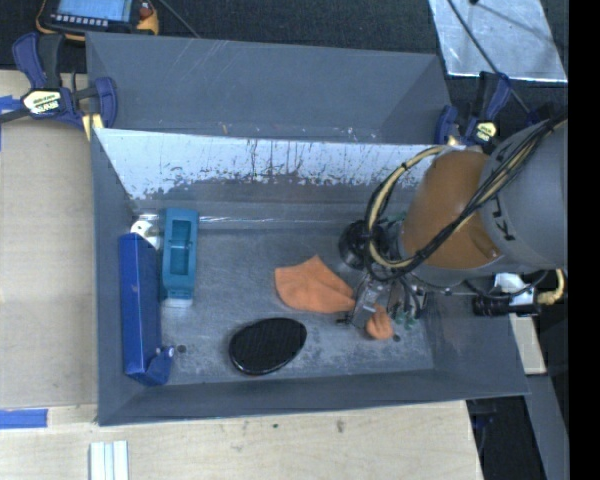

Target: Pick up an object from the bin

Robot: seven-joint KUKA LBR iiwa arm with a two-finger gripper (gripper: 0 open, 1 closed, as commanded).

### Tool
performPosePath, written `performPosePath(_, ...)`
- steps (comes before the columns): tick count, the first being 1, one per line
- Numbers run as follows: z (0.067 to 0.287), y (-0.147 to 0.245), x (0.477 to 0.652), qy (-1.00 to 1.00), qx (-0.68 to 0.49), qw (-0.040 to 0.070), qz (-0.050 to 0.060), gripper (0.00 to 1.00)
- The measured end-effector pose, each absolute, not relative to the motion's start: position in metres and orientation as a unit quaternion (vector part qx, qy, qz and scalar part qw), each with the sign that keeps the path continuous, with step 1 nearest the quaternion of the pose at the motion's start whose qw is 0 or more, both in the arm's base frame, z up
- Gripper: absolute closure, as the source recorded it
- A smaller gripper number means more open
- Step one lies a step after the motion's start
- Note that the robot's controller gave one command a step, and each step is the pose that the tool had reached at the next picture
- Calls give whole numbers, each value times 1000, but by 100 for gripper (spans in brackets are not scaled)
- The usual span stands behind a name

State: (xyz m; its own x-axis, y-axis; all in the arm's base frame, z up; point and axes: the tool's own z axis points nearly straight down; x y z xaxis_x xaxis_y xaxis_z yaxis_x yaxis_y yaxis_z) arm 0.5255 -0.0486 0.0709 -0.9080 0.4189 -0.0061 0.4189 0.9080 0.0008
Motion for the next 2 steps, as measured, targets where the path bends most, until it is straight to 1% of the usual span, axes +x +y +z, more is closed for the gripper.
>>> performPosePath(1,72,-49,525,977,214,3,0,100)
performPosePath(2,78,-49,524,977,214,0,0,100)
